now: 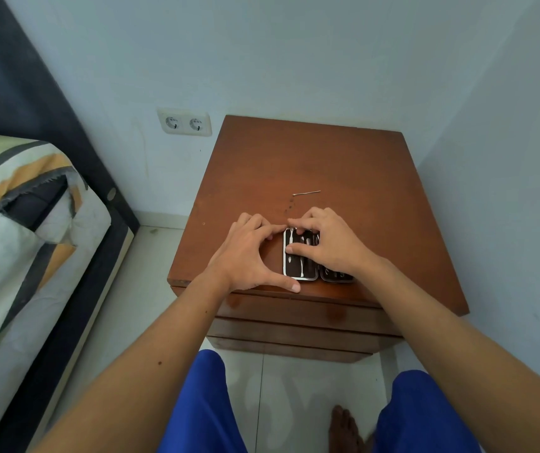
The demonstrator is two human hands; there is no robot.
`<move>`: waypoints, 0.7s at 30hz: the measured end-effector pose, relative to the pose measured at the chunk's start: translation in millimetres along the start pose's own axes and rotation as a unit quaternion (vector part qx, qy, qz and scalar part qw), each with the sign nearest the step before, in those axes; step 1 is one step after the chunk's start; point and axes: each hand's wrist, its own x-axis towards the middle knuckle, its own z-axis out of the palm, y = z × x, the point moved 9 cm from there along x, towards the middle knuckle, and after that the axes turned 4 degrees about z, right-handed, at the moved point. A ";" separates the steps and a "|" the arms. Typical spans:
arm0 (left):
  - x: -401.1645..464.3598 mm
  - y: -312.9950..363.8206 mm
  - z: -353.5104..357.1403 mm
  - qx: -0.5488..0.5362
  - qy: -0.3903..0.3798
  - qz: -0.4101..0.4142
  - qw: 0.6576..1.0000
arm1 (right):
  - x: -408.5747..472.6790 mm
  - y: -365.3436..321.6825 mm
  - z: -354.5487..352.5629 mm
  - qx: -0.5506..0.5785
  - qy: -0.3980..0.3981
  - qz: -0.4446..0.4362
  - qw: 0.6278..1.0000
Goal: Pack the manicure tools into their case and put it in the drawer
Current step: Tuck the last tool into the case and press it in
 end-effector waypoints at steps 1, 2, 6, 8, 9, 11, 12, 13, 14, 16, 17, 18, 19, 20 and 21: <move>-0.2 -0.1 0.1 -0.001 -0.001 -0.001 1.000 | -1.5 0.1 -0.1 -0.001 0.000 -0.001 1.000; -0.4 -0.1 0.0 -0.002 -0.001 -0.002 1.000 | -3.1 0.1 -0.2 0.001 0.003 -0.002 1.000; -0.2 0.0 0.3 0.000 -0.003 -0.005 1.000 | -9.7 -1.7 -0.4 0.002 0.024 -0.003 1.000; -0.5 0.6 0.1 0.002 -0.002 -0.005 1.000 | -12.6 -2.3 0.3 0.001 0.023 -0.004 1.000; -0.6 1.0 -0.2 0.003 -0.001 -0.005 1.000 | -13.8 -2.3 0.7 0.002 0.019 -0.004 1.000; -0.9 1.2 -0.5 0.003 -0.002 -0.004 1.000 | -15.7 -2.3 1.5 0.001 0.008 -0.003 1.000; -0.8 1.2 -0.4 0.002 -0.003 -0.005 1.000 | -16.6 -2.3 2.1 -0.002 0.003 -0.003 1.000; -0.9 1.0 -0.2 0.001 -0.004 -0.006 1.000 | -17.5 -2.6 2.3 -0.005 -0.001 -0.002 1.000; -0.9 0.9 -0.2 -0.001 -0.005 -0.006 1.000 | -18.4 -2.8 2.6 -0.009 -0.005 -0.003 1.000; -0.8 0.6 -0.3 -0.001 -0.007 -0.010 1.000 | -20.2 -3.6 3.1 -0.018 -0.014 -0.008 1.000; -0.7 0.2 -0.1 0.000 -0.008 -0.011 1.000 | -21.0 -3.9 3.7 -0.024 -0.020 -0.009 0.999; -0.7 -0.2 0.1 0.000 -0.009 -0.012 1.000 | -21.6 -3.9 4.4 -0.027 -0.026 -0.009 0.999; -0.7 -0.4 0.4 -0.001 -0.010 -0.013 1.000 | -22.1 -3.8 4.7 -0.030 -0.032 -0.008 0.999; -0.8 -0.4 0.4 -0.002 -0.010 -0.014 1.000 | -22.3 -3.5 4.9 -0.032 -0.036 -0.007 0.999; -0.8 -0.3 0.3 -0.001 -0.008 -0.013 1.000 | -22.3 -3.1 5.2 -0.033 -0.039 -0.006 0.999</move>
